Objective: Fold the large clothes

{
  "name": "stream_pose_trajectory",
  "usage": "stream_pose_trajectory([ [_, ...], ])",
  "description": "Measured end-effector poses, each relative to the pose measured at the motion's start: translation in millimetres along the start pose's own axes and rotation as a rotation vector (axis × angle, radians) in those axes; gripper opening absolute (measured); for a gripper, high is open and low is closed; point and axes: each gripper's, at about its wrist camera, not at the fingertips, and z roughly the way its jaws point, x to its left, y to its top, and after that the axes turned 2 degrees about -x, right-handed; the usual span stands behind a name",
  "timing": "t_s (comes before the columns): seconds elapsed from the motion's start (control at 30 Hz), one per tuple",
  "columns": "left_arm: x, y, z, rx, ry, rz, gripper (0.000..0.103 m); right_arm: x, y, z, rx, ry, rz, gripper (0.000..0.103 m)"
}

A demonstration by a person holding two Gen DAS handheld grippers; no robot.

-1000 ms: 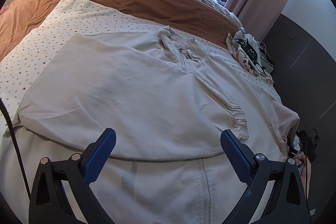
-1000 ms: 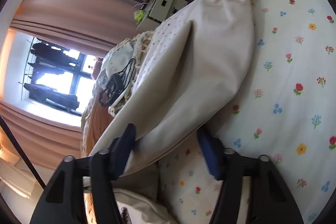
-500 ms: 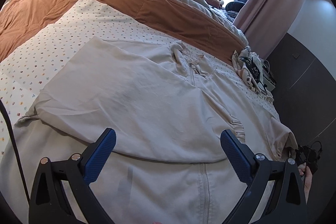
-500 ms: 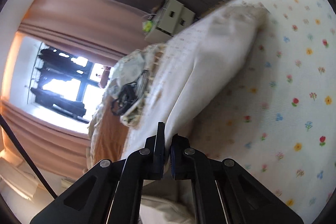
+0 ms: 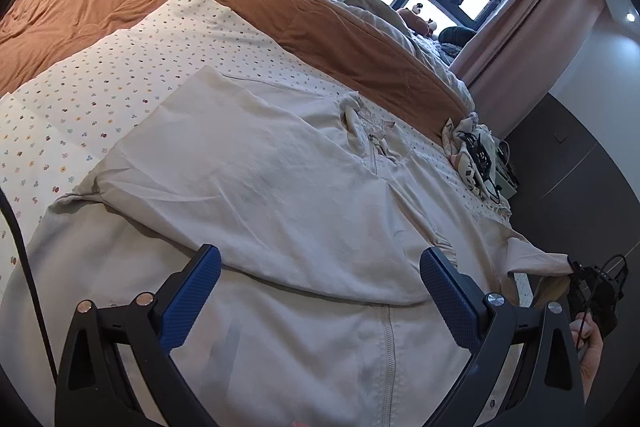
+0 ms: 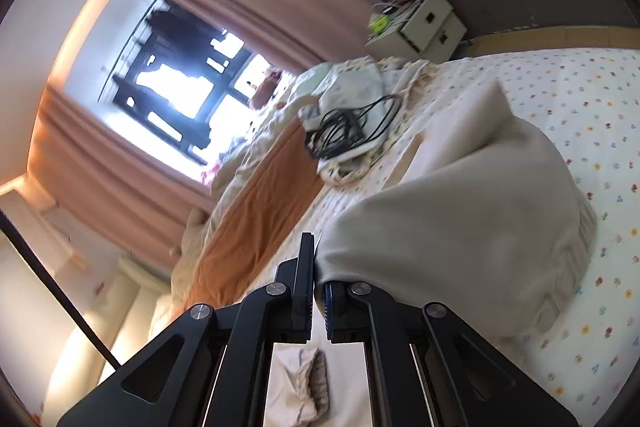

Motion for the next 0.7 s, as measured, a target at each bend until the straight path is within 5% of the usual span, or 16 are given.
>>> stream_pose_trajectory([
  [0.43,12.0,7.6,-2.2,-0.001,-0.04,-0.046,0.102,78.8,-61.9,35.3,0.318,-0.049,-0.372,0.001],
  [0.57,11.8,9.0,-2.5,-0.005,-0.038,-0.042,0.102,81.2,-83.1,60.2,0.451,-0.107,-0.37,0.001],
  [0.7,10.3,8.7,-0.8,-0.003,-0.035,-0.039,0.101,79.0,-88.9,62.4,0.49,-0.111,-0.261,0.008],
])
